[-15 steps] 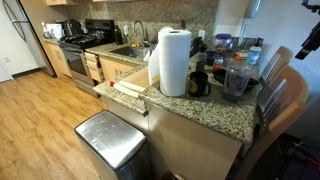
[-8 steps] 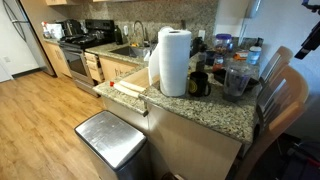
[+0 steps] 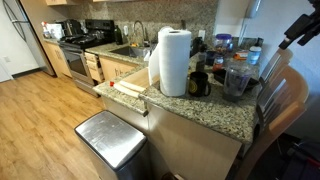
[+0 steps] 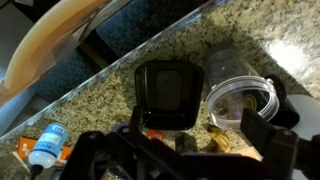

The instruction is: Take the bottle and put it in the cup

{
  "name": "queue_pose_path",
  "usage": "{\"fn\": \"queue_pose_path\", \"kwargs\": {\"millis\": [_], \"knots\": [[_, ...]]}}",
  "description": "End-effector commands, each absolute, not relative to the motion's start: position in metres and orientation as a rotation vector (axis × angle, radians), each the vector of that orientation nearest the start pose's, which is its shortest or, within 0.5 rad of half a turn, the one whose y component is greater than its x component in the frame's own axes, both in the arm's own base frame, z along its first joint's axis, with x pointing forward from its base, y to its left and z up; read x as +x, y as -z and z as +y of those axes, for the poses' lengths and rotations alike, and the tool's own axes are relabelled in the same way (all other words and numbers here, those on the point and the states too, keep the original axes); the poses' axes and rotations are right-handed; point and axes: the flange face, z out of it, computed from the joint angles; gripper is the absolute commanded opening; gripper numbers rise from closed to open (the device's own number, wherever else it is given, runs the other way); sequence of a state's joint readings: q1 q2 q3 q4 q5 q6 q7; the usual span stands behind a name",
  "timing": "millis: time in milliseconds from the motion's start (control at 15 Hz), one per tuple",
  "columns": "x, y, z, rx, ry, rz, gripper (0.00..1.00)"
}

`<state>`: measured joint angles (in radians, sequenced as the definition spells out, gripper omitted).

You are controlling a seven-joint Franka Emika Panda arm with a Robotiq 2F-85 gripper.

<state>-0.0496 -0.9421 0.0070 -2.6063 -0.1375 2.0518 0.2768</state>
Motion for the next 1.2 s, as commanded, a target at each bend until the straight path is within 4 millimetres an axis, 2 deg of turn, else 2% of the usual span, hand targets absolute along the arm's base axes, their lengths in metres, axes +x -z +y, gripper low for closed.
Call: {"fn": "queue_pose_path", "kwargs": {"millis": [0,267,467,533,600,933,1000,1133], "knots": [[0.305,-0.567,-0.019,-3.138,0.645,0.456,1.0],[0.305,-0.568,-0.019,-3.151,0.656,0.453,1.0],[0.302,-0.566,-0.016,-3.109,0.626,0.765,1.0],[0.318,-0.619,0.005,-3.088,0.575,0.821,1.0],[0.331,-0.615,0.017,-3.066,0.563,0.905,1.0],[0.377,-0.67,0.078,-2.933,0.592,1.316,1.0],[0.348,-0.656,0.067,-2.964,0.655,1.181,1.0],[0.358,-0.66,0.076,-2.964,0.65,1.188,1.0]]}}
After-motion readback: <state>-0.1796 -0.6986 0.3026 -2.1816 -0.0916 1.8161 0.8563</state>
